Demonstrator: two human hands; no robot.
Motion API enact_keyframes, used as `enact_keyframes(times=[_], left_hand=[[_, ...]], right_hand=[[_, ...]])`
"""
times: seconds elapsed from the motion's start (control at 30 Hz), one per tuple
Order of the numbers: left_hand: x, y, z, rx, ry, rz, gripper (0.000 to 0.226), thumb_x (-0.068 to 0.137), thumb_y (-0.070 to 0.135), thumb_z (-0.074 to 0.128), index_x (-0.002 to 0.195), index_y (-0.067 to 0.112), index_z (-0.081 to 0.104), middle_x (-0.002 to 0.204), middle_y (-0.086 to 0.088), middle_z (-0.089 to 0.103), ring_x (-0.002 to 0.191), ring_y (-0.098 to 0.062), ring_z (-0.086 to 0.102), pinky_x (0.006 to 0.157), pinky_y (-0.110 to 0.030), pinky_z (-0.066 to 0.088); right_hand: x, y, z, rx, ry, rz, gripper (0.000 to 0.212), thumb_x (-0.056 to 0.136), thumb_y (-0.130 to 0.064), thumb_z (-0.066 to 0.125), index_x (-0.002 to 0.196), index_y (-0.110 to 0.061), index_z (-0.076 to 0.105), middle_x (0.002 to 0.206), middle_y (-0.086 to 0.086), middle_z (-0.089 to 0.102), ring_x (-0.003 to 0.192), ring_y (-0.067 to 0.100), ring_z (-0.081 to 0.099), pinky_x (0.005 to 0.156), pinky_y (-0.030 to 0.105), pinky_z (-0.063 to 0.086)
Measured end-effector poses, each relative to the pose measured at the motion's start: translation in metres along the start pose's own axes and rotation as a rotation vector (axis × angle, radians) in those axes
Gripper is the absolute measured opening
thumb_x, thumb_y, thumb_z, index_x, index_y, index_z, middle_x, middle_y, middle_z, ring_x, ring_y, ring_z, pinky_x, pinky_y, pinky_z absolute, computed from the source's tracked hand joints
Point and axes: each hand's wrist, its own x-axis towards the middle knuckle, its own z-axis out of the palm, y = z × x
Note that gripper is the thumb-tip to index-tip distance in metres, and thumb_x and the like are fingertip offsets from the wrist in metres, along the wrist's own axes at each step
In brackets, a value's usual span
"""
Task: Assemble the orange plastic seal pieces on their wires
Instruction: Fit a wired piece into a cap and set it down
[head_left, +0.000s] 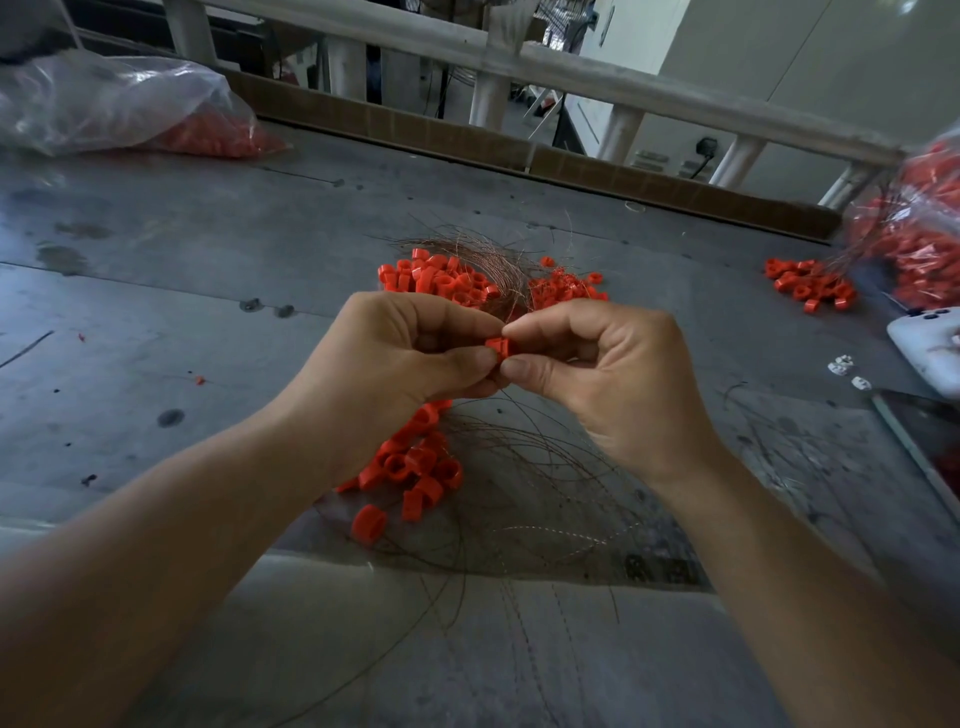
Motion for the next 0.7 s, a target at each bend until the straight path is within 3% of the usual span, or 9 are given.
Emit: enact_keyframes(times=[0.3, 0.7], left_hand=[[-0.0016, 0.0012, 0.0010, -0.055, -0.034, -0.029, 0.015, 0.056, 0.010, 0.063, 0.068, 0.014, 0.072, 0.068, -0.008, 0.071, 0.063, -0.015, 0.070, 0.055, -0.015, 0.052], [-0.0019, 0.0016, -0.0002, -0.183, -0.123, -0.103, 0.019, 0.059, 0.010, 0.062, 0.073, 0.008, 0.074, 0.070, -0.008, 0.072, 0.066, -0.014, 0.070, 0.057, -0.015, 0.053]], right_hand=[[-0.0043, -0.0004, -0.0001, -0.074, 0.041, -0.069, 0.021, 0.067, -0.011, 0.075, 0.083, -0.022, 0.067, 0.073, -0.016, 0.064, 0.064, -0.003, 0.063, 0.061, 0.010, 0.049], [-0.0035, -0.0012, -0.0029, -0.004, 0.040, -0.133, 0.021, 0.065, -0.023, 0.070, 0.085, -0.021, 0.066, 0.072, -0.016, 0.063, 0.061, 0.000, 0.063, 0.057, 0.014, 0.050]])
